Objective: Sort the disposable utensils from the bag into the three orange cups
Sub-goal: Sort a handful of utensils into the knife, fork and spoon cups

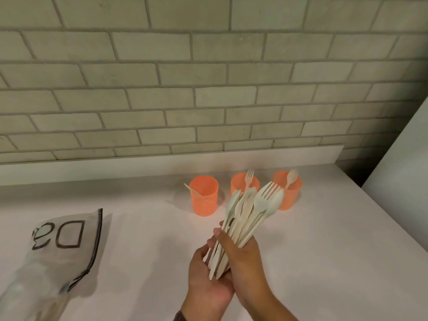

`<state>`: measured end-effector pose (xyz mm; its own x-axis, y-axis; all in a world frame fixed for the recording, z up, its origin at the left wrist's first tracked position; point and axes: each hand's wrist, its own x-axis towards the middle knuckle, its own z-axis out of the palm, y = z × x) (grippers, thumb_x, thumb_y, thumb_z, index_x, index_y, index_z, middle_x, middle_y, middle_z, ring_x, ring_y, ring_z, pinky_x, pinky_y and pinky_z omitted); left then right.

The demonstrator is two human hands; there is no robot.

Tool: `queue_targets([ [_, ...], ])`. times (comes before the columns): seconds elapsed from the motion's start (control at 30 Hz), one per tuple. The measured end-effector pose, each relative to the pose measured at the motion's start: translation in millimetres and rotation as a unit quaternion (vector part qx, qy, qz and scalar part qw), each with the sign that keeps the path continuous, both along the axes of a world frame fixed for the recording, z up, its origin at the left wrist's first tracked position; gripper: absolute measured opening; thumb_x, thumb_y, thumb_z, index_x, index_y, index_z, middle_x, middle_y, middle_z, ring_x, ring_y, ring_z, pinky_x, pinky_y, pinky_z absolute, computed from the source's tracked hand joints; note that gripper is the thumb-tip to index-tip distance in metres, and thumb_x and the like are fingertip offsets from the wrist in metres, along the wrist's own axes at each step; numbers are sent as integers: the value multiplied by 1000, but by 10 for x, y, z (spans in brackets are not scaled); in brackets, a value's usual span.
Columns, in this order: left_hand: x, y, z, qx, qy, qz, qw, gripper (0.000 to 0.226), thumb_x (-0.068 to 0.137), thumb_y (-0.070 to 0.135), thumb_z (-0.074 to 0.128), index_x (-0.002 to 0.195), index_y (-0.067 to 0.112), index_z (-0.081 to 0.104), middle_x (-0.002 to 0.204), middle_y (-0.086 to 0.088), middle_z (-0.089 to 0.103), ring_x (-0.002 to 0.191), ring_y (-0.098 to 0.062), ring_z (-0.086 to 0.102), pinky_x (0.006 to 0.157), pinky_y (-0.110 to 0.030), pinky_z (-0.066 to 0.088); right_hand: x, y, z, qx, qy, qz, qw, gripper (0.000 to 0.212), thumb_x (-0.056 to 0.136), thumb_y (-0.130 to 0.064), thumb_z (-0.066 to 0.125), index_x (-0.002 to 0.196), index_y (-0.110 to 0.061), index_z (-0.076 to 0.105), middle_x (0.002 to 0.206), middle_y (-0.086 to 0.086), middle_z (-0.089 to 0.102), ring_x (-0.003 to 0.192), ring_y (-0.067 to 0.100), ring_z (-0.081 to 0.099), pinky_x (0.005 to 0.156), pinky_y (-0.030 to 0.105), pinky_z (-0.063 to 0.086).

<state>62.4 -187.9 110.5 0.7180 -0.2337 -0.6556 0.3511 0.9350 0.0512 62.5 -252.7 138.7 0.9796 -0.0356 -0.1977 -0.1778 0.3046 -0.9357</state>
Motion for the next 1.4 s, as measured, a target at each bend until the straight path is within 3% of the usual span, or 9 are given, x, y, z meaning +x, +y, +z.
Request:
queue_targets([
  [0.13, -12, 22, 3, 14, -7, -2, 1000, 29, 86, 20, 45, 108, 14, 63, 122, -11, 64, 107, -30, 61, 97, -41, 45, 1, -18, 36, 13, -8, -7, 1000, 12, 82, 0, 63, 81, -11, 64, 57, 10, 63, 54, 19, 63, 54, 25, 52],
  [0.33, 0, 95, 65, 60, -38, -20, 997, 44, 91, 29, 31, 108, 14, 67, 120, -14, 65, 92, -32, 67, 84, -42, 45, 46, -80, -113, -55, -36, 13, 998, 15, 70, -9, 68, 83, -16, 69, 74, 0, 73, 78, 20, 69, 71, 26, 54],
  [0.43, -6, 69, 84, 53, -36, -12, 998, 43, 92, 29, 34, 110, 10, 67, 119, -17, 66, 88, -32, 69, 78, -40, 48, -22, -10, -232, -31, 15, 48, 998, 25, 65, -15, 67, 89, -11, 71, 79, 14, 71, 82, 29, 69, 81, 42, 57],
  [0.6, 18, 95, 47, 116, -87, -26, 989, 41, 91, 30, 33, 113, 16, 65, 112, -9, 70, 105, -27, 61, 80, -39, 45, 11, -158, -171, 2, 5, 8, 1000, 8, 85, -10, 62, 92, -7, 66, 64, 10, 67, 58, 25, 63, 57, 34, 50],
  [0.7, 33, 127, 77, 341, -141, -54, 928, 34, 94, 27, 37, 106, 21, 68, 116, 0, 68, 110, -17, 59, 90, -35, 42, 2, -255, -168, -26, 15, 6, 1000, 15, 87, -18, 60, 77, -9, 65, 55, 9, 58, 44, 20, 54, 46, 26, 40],
  [0.8, 47, 174, 139, 543, -220, -127, 800, 26, 94, 26, 46, 90, 28, 72, 103, 16, 68, 100, -1, 59, 89, -22, 46, -38, -303, -237, -26, 51, 6, 998, 21, 84, -23, 65, 66, -12, 62, 54, 13, 51, 38, 21, 40, 43, 26, 34],
  [0.93, 132, 204, 103, 613, -275, -186, 717, 11, 78, 24, 71, 68, 25, 74, 74, 13, 74, 70, -6, 65, 69, -14, 49, -91, -387, -341, -58, 72, 3, 996, 14, 81, -19, 71, 76, -7, 65, 53, 10, 60, 38, 17, 41, 40, 24, 35],
  [1.13, 297, -40, -26, 604, -301, -241, 697, 14, 76, 20, 73, 63, 24, 76, 63, 0, 71, 57, -10, 54, 59, -21, 49, -40, -673, -406, -78, 89, -20, 993, 24, 59, -31, 76, 70, -10, 71, 63, 13, 71, 36, 16, 44, 38, 21, 37],
  [1.4, 707, -598, -63, 589, -274, -156, 744, 20, 82, 6, 65, 67, 14, 76, 66, -1, 65, 59, -11, 58, 74, -34, 55, 310, -1420, -478, -19, 111, -51, 992, 28, 80, -28, 64, 89, -2, 68, 82, 17, 74, 53, 27, 63, 46, 31, 52],
])
